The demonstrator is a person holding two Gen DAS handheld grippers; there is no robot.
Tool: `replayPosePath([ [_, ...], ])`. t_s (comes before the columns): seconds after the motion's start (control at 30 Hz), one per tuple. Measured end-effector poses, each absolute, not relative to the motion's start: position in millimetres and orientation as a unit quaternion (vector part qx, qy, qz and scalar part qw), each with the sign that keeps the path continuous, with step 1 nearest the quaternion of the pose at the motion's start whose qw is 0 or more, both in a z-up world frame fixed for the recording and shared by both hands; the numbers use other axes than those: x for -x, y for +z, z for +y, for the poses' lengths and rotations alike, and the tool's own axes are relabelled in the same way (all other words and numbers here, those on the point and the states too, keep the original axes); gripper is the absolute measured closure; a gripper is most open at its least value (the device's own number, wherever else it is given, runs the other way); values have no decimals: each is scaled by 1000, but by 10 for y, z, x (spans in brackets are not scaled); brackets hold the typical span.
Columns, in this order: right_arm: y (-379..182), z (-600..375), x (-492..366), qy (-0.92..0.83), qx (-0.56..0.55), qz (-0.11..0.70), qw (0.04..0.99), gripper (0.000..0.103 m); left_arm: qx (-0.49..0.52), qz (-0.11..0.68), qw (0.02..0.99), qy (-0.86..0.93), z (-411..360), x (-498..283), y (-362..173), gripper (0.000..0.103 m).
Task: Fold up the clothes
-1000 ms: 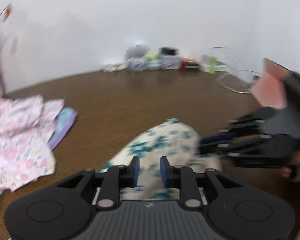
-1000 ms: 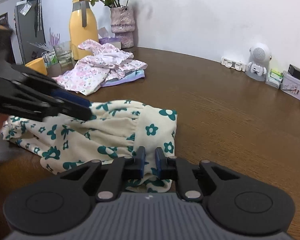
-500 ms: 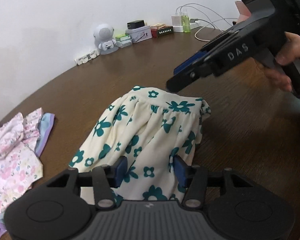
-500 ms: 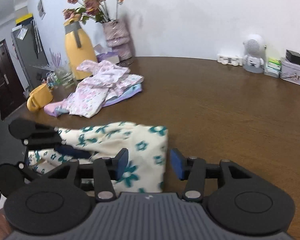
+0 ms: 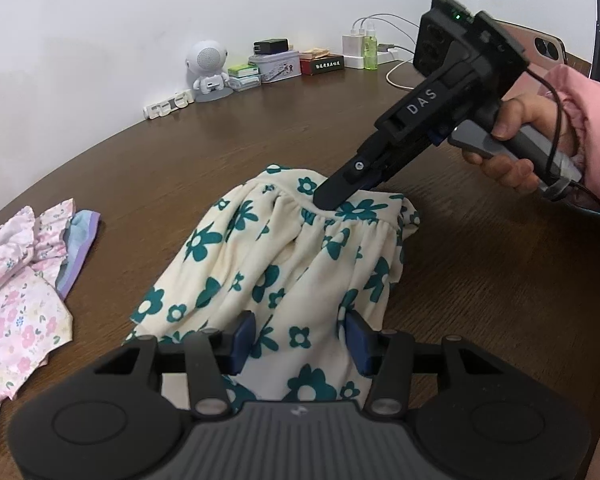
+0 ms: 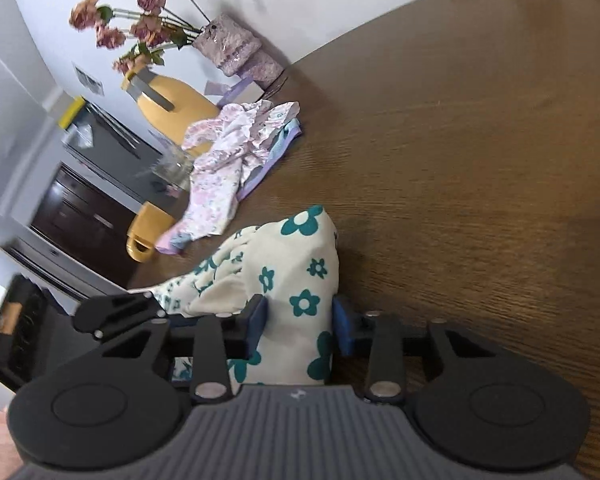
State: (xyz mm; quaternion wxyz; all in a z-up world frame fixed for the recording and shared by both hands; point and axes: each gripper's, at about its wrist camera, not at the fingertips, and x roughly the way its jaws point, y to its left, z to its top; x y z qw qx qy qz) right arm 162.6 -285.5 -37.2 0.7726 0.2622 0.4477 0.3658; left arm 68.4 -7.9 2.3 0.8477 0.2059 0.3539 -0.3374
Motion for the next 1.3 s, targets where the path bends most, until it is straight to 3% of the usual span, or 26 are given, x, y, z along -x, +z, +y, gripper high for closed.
replayPosePath([
  [0.07, -450, -2877, -1672, 374, -284, 448, 761, 79, -206, 355, 848, -337, -70, -690, 21, 55],
  [0.33, -330, -2781, -1587, 350, -257, 443, 785, 85, -205, 346, 853, -331, -77, -631, 67, 55],
  [0.53, 235, -2576, -1464, 308, -101, 432, 842, 85, -212, 296, 861, -355, -61, -511, 355, 55],
  [0.77, 846, -2341, -1402, 250, 26, 425, 870, 85, -279, 315, 839, -344, -442, -884, 118, 55],
  [0.9, 1054, -2016, -1292, 249, 98, 414, 870, 85, -247, 323, 848, -341, -497, -1042, 6, 55],
  [1.1, 1271, -1573, -1207, 227, 209, 400, 863, 85, -228, 299, 866, -331, -44, -771, 205, 52],
  [1.3, 1307, -1126, -1189, 214, 279, 402, 846, 85, -221, 329, 872, -286, 536, -652, 102, 52],
])
